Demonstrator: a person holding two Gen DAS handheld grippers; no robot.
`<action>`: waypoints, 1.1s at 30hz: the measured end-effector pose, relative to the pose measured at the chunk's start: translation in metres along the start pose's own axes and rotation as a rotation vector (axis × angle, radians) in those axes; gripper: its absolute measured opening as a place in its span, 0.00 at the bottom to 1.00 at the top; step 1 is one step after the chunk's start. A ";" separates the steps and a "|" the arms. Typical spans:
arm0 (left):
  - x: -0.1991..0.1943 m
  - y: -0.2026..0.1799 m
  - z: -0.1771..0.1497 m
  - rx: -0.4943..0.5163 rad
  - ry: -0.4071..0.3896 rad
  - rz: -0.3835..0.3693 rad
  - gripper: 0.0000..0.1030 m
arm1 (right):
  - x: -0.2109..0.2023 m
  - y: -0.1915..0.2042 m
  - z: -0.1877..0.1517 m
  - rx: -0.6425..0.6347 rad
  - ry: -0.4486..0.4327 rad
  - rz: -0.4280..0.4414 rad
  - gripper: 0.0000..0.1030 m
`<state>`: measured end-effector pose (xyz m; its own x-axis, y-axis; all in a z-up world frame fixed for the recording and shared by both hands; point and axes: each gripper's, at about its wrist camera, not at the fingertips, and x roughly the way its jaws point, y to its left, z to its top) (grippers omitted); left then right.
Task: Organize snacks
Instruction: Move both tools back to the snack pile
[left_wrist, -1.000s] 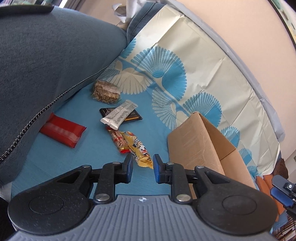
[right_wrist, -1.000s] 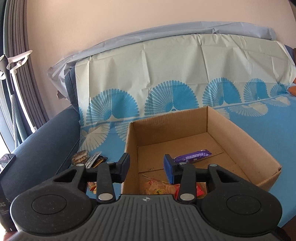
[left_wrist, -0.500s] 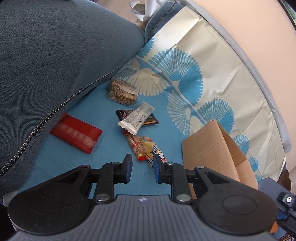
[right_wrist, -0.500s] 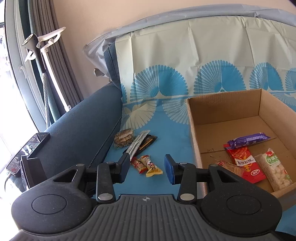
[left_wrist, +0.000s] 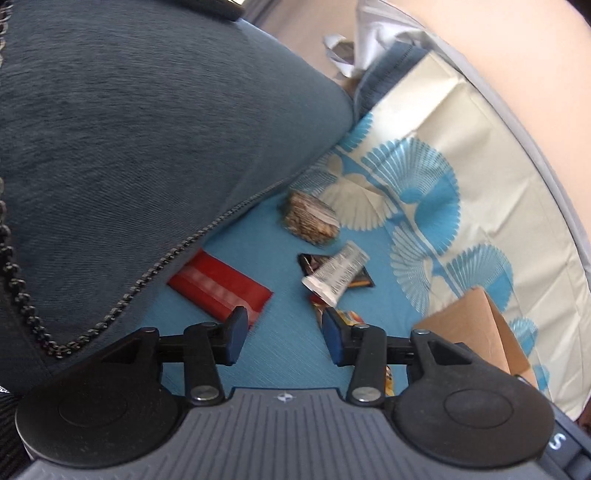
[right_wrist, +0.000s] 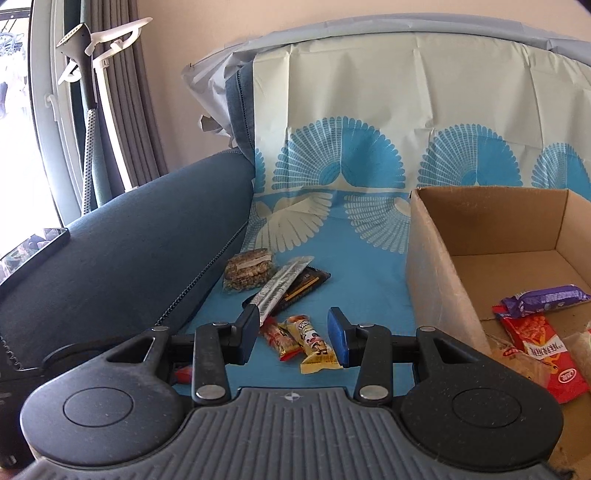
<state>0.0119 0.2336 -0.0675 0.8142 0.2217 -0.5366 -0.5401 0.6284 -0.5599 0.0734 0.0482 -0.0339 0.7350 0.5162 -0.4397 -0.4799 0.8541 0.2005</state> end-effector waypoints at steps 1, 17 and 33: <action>0.000 0.001 0.001 -0.009 -0.009 0.011 0.47 | 0.005 -0.002 0.000 0.001 -0.002 -0.003 0.42; 0.025 0.008 0.006 -0.060 -0.014 0.203 0.69 | 0.088 -0.018 -0.021 -0.014 0.133 -0.031 0.42; 0.073 -0.016 0.004 0.072 -0.075 0.352 0.84 | 0.107 -0.026 -0.029 0.004 0.203 -0.022 0.33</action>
<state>0.0807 0.2430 -0.0950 0.5956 0.4863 -0.6394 -0.7760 0.5541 -0.3013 0.1508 0.0799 -0.1112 0.6337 0.4745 -0.6110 -0.4625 0.8655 0.1924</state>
